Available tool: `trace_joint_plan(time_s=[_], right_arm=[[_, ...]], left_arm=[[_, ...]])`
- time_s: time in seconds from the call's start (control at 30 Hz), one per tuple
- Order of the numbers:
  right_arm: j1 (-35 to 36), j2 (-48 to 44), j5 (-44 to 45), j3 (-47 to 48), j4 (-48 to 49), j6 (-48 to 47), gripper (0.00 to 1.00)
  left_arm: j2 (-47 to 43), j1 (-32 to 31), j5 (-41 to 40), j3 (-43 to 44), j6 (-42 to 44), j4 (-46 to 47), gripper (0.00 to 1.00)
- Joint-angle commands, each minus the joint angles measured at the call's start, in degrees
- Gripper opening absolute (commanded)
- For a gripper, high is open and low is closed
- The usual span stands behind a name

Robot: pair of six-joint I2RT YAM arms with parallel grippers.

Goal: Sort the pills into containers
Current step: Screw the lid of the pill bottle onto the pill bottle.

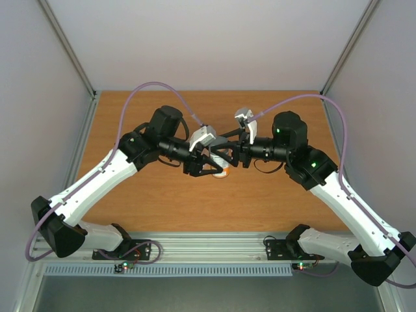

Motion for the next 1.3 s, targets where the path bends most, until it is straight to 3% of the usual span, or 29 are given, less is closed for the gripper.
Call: trace_joint_plan(time_s=[0.0,0.5,0.97,1.27], right_arm=[[-0.3,1.0,2.9,3.3,-4.0,-2.8,0.22],[-0.3,1.4,9.0,6.1,-11.0,-8.0,0.2],[-0.3,-1.8,10.1,-2.1,-4.5,-0.9,0.17],[1.4,-1.0,16.7,-1.9,-6.0,0.2,0.16]], left_arm=[[0.3,-1.2,-1.9,2.7,2.3,-0.1,0.11],[1.9,-1.5,-6.0,4.8,1.9,-0.3,0.08],[-0.5,-2.6,-12.3,1.5,-2.6,11.5,0.06],[1.5,-5.4,-20.6,4.2,-1.7,10.8,0.06]])
